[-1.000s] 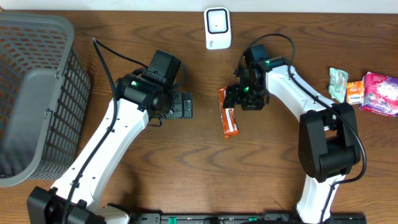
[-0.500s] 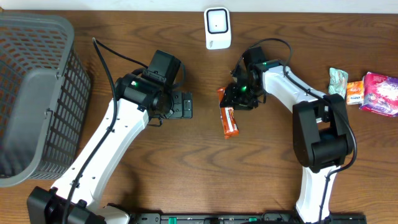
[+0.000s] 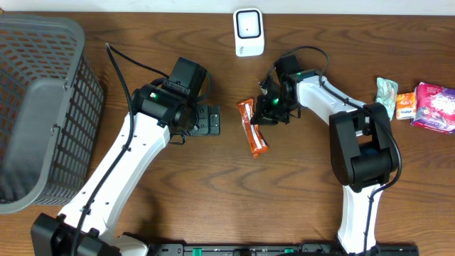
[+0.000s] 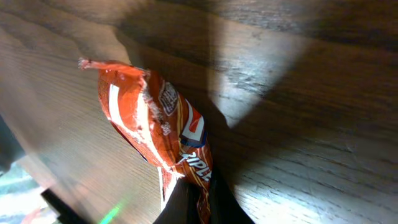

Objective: Scan the item barcode

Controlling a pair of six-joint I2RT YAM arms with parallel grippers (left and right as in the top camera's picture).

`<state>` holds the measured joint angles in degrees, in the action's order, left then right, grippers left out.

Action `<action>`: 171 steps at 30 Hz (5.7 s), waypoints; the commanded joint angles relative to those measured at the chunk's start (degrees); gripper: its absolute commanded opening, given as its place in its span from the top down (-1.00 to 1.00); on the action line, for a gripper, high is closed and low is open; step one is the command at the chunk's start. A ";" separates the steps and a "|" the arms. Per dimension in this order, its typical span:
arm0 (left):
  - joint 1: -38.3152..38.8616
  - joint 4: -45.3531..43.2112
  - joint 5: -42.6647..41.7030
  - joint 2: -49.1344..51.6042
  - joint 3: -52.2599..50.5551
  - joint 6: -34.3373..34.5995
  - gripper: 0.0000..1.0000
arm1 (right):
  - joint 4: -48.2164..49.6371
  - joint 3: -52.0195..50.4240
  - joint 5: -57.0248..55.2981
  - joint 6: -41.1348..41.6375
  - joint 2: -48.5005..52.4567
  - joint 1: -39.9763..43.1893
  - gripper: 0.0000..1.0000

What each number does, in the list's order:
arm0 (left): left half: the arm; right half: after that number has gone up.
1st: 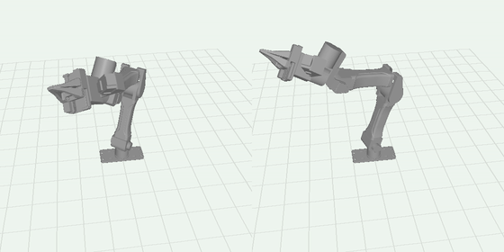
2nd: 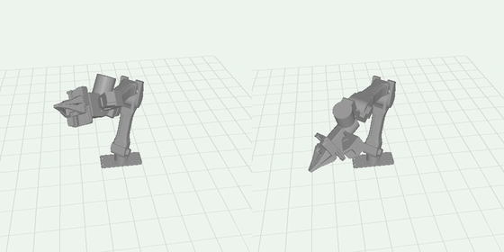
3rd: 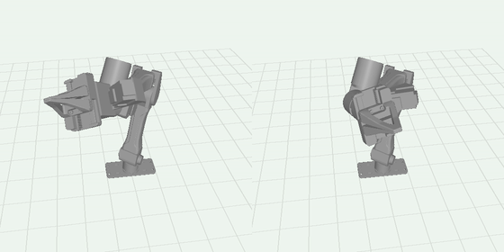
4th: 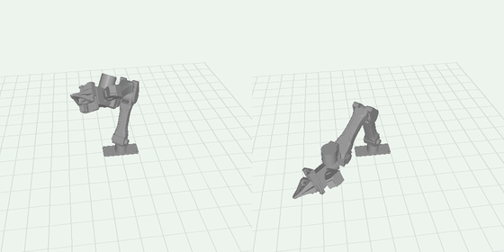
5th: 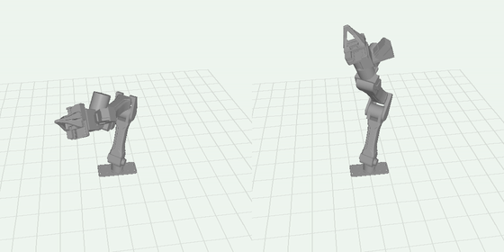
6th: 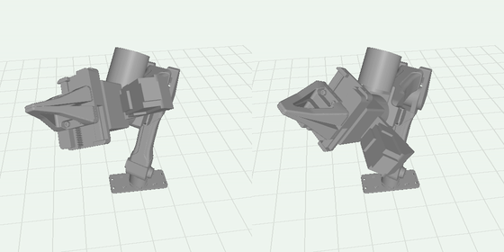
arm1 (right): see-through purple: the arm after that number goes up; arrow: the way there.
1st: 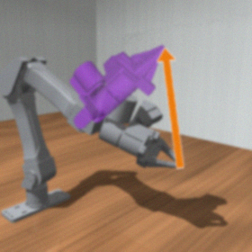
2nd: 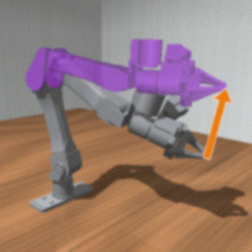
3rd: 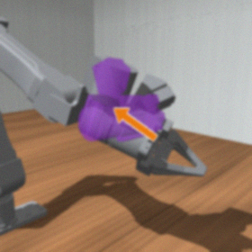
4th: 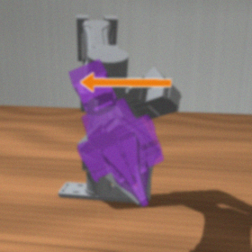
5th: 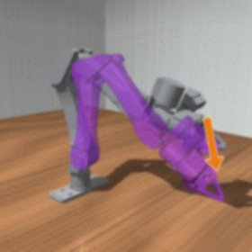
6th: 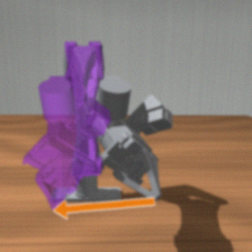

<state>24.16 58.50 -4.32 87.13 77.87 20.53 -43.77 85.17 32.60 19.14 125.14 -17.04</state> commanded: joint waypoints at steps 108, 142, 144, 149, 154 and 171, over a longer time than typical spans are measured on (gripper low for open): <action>0.02 0.17 0.50 0.33 0.02 -0.72 -1.00 | -29.11 26.43 -32.02 -2.62 -2.67 20.28 -0.98; 0.02 0.17 0.50 0.33 0.02 -0.70 -1.00 | -29.07 26.43 -29.27 0.98 -2.67 20.96 -0.99; 0.02 -0.61 0.48 0.33 0.02 -0.39 -1.00 | -29.07 26.43 -29.27 0.98 -2.67 20.96 -0.99; 0.02 -1.14 -6.19 0.33 0.02 10.73 -1.00 | -29.07 26.43 -29.27 0.98 -2.67 20.96 -0.99; 0.02 -3.37 -9.05 0.33 0.02 13.09 -1.00 | -29.07 26.43 -29.27 0.98 -2.67 20.96 -0.98; 5.46 -13.55 -11.04 5.64 0.02 19.21 -1.00 | -29.07 26.43 -29.27 0.98 -2.67 20.96 -0.99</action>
<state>28.82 45.60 -19.46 89.62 77.87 35.64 -72.69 111.20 3.11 19.09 123.63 4.16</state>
